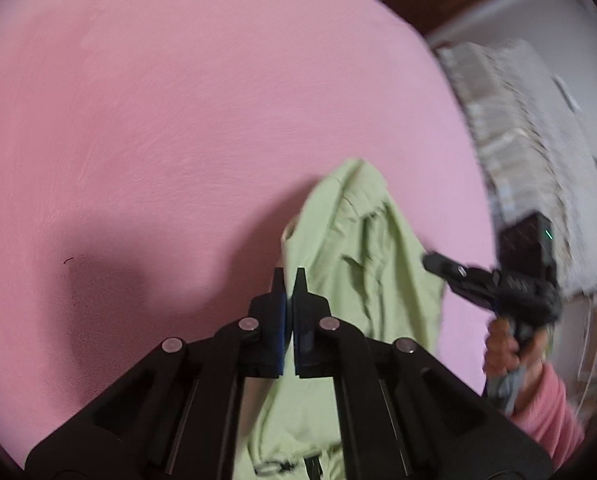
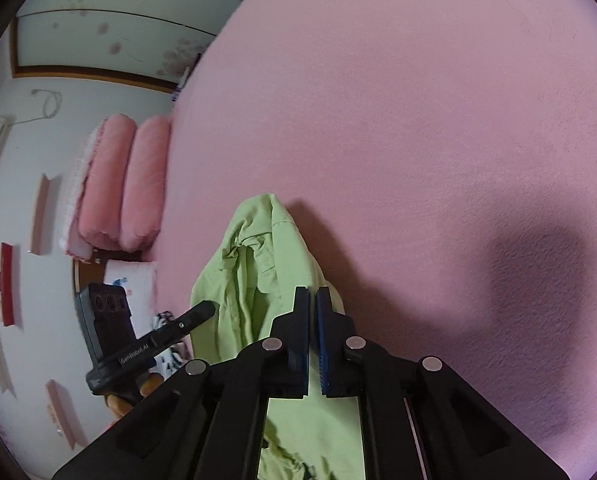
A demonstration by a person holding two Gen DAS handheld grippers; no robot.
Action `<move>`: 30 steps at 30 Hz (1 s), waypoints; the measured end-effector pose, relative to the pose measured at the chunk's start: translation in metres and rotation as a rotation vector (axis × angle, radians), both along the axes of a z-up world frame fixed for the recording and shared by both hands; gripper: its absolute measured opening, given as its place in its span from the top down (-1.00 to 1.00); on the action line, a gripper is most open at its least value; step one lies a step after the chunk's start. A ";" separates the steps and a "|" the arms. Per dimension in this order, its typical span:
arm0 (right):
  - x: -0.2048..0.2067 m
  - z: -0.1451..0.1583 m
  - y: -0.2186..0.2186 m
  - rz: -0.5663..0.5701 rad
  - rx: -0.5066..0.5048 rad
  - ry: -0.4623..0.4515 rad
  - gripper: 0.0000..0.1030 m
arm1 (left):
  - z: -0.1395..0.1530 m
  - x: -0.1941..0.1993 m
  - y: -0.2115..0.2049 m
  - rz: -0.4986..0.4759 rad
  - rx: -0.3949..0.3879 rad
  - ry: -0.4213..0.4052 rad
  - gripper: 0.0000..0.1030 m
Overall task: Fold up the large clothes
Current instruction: 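Lift the hood and fold it down onto the jacket body with both tools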
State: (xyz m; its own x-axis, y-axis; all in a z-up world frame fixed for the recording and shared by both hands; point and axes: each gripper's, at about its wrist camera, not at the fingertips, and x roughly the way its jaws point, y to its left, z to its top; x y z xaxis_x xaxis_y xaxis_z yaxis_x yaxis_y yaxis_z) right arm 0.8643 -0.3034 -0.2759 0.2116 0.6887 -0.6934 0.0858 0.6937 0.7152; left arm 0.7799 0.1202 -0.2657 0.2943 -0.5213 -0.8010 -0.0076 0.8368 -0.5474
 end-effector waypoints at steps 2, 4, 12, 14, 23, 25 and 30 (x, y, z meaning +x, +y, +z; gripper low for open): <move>-0.009 0.012 -0.003 0.006 0.037 -0.021 0.94 | 0.018 -0.010 0.001 -0.046 -0.003 -0.034 1.00; -0.022 0.028 -0.004 0.018 0.085 -0.052 0.94 | 0.037 -0.019 0.003 -0.093 -0.004 -0.076 1.00; -0.116 0.085 0.001 0.145 0.214 -0.199 0.94 | 0.096 -0.100 0.003 -0.232 0.001 -0.192 1.00; -0.144 0.096 0.004 0.195 0.209 -0.217 0.94 | 0.108 -0.129 0.004 -0.281 -0.004 -0.194 1.00; -0.274 0.106 0.021 0.350 0.085 -0.182 0.94 | 0.096 -0.287 -0.019 -0.456 0.085 -0.164 1.00; -0.308 0.092 0.021 0.380 0.052 -0.141 0.94 | 0.080 -0.323 -0.028 -0.490 0.160 -0.163 1.00; -0.370 0.049 0.041 0.475 -0.111 -0.083 0.94 | 0.037 -0.394 -0.059 -0.629 0.390 -0.183 1.00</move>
